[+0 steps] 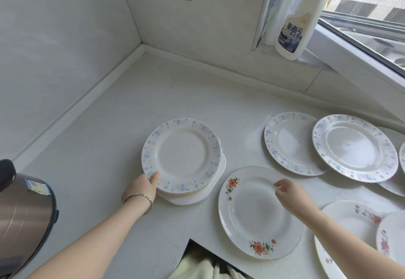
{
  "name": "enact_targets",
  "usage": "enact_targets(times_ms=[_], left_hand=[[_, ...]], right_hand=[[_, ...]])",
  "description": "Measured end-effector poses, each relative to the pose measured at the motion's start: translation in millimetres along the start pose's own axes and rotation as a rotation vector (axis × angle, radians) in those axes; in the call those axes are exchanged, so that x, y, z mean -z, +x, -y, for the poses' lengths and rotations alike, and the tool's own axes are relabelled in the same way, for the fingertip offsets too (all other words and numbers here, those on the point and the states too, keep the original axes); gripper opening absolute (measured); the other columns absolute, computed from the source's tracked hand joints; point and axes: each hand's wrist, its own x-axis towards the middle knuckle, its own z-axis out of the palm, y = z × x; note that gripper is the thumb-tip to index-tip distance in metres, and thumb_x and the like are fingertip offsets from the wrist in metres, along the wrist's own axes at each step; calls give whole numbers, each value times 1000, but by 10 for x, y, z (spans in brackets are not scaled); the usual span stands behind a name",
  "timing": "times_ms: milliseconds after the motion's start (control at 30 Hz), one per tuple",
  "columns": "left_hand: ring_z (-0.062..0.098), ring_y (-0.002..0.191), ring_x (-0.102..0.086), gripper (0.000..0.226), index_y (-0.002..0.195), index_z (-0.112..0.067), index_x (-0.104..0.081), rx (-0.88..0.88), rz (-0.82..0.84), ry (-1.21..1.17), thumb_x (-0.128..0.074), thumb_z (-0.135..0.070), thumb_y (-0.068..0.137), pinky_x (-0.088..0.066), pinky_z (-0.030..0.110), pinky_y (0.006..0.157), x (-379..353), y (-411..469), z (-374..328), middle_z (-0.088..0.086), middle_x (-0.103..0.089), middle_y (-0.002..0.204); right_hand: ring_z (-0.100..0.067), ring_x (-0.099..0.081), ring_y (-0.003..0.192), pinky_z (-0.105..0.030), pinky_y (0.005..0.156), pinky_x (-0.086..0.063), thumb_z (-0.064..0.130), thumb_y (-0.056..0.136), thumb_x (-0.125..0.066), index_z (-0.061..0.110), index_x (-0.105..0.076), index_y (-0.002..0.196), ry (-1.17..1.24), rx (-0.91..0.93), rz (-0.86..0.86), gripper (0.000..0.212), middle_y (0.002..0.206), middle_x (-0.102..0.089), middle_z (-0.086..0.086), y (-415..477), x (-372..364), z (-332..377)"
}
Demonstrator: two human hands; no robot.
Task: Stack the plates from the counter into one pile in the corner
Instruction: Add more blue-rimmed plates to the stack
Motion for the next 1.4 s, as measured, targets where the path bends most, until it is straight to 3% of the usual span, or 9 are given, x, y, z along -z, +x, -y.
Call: enact_targets(times_ms=[133, 267, 433, 500, 767, 867, 1000, 1167, 1400], left_hand=[[29, 87, -69, 61, 100, -9, -56, 37, 26, -73, -17, -57, 91, -52, 38, 86, -23, 9, 11, 11, -68, 92], [28, 69, -69, 52, 97, -8, -52, 92, 76, -254, -22, -50, 94, -51, 32, 73, -32, -2, 9, 10, -62, 67], [23, 53, -59, 49, 92, -8, -53, 58, 73, -316, -21, -45, 97, -38, 23, 52, -57, -78, -28, 8, -59, 63], [23, 54, -59, 51, 95, -8, -53, 56, 71, -363, -20, -46, 97, -40, 24, 54, -71, -88, -17, 10, -60, 65], [22, 54, -60, 52, 92, -2, -53, 53, 28, -421, -21, -43, 98, -41, 27, 61, -87, -74, 125, 11, -60, 62], [22, 54, -60, 49, 88, -2, -53, 55, 19, -435, -23, -40, 98, -42, 28, 67, -67, -36, 158, 10, -60, 61], [23, 54, -59, 46, 77, -2, -52, 98, 13, -495, -26, -33, 99, -43, 31, 69, -41, 18, 230, 12, -59, 60], [21, 52, -56, 34, 76, -4, -51, 164, 68, -521, -33, -23, 97, -36, 25, 53, -50, 44, 348, 11, -56, 59], [20, 51, -56, 26, 69, -10, -47, 223, 125, -549, -38, -14, 92, -33, 21, 50, -47, 73, 464, 9, -55, 59]], right_hand=[[-35, -40, 126, -36, 101, -37, 20, 89, -48, 6, -40, 135, -84, -134, -32, 48, 137, -40, -18, 112, -8, -168], [-32, -57, 101, -30, 73, -42, 29, 87, -55, 3, -48, 117, -30, -191, 65, 40, 117, -55, -18, 207, -10, -247], [-23, -53, 74, -26, 52, -37, 27, 82, -63, 7, -54, 81, -9, -160, 92, 22, 75, -57, -5, 282, 62, -251], [-19, -51, 66, -25, 49, -34, 31, 81, -66, 12, -47, 65, -52, -126, 117, 31, 66, -52, -1, 287, 146, -265], [-5, -58, 46, -13, 41, -40, 13, 76, -72, 14, -58, 78, 106, 92, 203, 15, 68, -64, -2, 103, 533, -136], [-17, -61, 56, -20, 51, -44, 11, 76, -71, 15, -58, 79, 135, 159, 200, 14, 75, -71, -10, -14, 715, 70], [-18, -64, 59, -29, 61, -47, 14, 74, -73, 21, -61, 77, 117, 266, 87, 13, 71, -74, -5, -185, 1046, 400], [-18, -63, 55, -30, 67, -48, 9, 73, -74, 17, -63, 73, 313, 357, -105, 13, 62, -71, -2, -389, 1409, 797], [1, -59, 35, -13, 38, -49, 6, 76, -73, 13, -61, 90, 807, 195, -116, 19, 56, -66, 3, -295, 1152, 1180]])
